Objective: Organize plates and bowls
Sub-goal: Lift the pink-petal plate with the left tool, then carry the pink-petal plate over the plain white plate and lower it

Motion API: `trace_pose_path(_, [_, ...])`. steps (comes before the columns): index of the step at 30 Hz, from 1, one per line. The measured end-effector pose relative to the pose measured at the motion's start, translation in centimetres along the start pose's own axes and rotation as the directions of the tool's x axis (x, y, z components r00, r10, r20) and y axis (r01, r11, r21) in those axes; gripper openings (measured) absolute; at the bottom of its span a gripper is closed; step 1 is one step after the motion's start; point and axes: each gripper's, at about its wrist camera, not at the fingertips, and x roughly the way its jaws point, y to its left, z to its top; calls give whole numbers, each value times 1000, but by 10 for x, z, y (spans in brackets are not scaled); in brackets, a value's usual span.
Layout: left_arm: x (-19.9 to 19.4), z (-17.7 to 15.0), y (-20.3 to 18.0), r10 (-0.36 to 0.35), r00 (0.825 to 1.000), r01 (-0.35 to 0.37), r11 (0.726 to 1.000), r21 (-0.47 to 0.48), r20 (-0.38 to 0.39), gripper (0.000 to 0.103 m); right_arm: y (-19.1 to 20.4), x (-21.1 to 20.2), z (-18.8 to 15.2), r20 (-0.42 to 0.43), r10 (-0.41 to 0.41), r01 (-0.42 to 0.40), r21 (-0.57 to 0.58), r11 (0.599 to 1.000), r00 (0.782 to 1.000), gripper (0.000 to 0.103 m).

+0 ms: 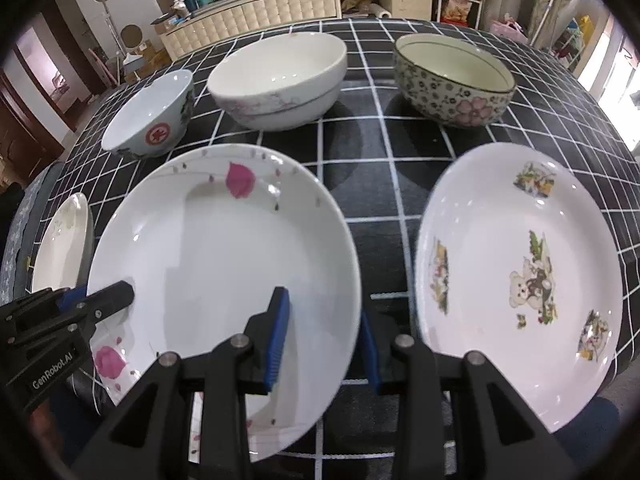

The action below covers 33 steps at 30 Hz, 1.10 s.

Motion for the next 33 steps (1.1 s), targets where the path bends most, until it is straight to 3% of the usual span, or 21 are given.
trace_pose_path(7, [-1, -1, 5, -32, 999, 32, 999, -38, 4, 19, 0, -3, -3, 2, -4, 4, 12, 1000, 1000, 38])
trace_pose_path(18, [-23, -7, 1, 23, 998, -23, 1000, -5, 51, 19, 7, -19, -10, 29, 36, -36, 19, 999, 999, 38])
trace_pose_path(33, [-65, -24, 32, 40, 993, -32, 997, -72, 112, 19, 53, -44, -5, 88, 55, -51, -49, 998, 995, 38])
